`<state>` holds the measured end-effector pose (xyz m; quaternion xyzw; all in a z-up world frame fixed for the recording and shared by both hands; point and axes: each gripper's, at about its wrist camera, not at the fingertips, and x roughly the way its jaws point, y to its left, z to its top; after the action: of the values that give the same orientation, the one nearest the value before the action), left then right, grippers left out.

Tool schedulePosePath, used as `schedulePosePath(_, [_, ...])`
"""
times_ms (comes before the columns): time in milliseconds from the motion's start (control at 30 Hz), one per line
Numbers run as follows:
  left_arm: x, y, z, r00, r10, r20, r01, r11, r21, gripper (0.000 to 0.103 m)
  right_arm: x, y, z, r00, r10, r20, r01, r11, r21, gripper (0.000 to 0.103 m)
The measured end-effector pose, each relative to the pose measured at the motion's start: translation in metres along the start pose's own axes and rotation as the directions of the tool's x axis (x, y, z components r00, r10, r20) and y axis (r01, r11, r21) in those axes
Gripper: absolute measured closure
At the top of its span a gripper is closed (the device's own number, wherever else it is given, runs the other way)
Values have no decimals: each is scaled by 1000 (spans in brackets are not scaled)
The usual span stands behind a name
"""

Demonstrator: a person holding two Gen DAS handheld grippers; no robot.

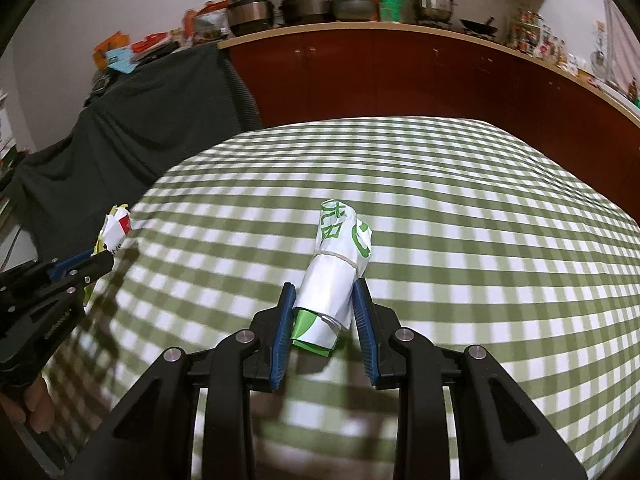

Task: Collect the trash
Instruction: 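Carry both wrappers over the bin and open both grippers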

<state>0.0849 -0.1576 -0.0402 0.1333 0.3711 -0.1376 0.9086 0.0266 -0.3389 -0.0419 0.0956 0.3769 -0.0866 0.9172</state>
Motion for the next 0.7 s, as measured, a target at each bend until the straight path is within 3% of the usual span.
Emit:
schedulePosePath(333, [-35, 86, -40, 993, 120, -2, -119, 985, -123, 87, -4, 95, -10, 991, 133, -13, -134, 981, -140, 72])
schedulePosePath(567, [-44, 157, -63, 976, 215, -38, -218, 947, -238, 87, -4, 166, -7, 975, 222, -16, -219, 945, -242, 72])
schedulePosePath(700, [-45, 179, -68, 966, 254, -40, -255, 929, -270, 87, 1, 196, -3, 965, 260, -23, -256, 927, -274, 72])
